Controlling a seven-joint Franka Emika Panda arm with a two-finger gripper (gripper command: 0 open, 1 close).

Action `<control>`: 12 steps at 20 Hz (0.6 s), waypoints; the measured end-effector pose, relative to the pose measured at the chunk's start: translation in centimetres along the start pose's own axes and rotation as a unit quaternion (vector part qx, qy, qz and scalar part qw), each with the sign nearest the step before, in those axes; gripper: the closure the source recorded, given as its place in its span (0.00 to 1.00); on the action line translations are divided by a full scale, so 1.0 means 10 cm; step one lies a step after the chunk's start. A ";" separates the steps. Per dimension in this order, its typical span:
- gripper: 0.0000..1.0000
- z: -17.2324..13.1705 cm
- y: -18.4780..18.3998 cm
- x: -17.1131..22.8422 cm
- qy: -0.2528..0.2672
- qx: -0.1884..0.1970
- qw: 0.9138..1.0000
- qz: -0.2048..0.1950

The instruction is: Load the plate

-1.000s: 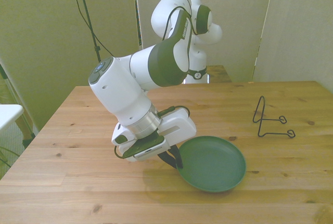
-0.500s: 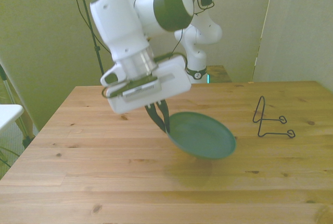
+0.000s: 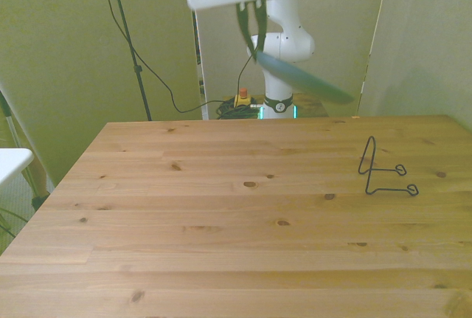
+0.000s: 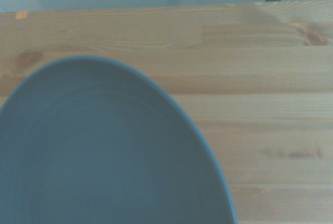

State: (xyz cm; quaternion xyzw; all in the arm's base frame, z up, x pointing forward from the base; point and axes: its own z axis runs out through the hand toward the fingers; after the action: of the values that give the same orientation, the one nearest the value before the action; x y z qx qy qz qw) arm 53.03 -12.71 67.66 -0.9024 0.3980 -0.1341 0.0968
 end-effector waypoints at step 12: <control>1.00 -0.01 -1.35 -1.34 0.113 -0.131 0.985 0.015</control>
State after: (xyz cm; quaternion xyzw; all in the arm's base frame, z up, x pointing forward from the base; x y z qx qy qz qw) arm 53.67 6.17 69.33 -0.8804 0.4337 -0.1803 -0.0656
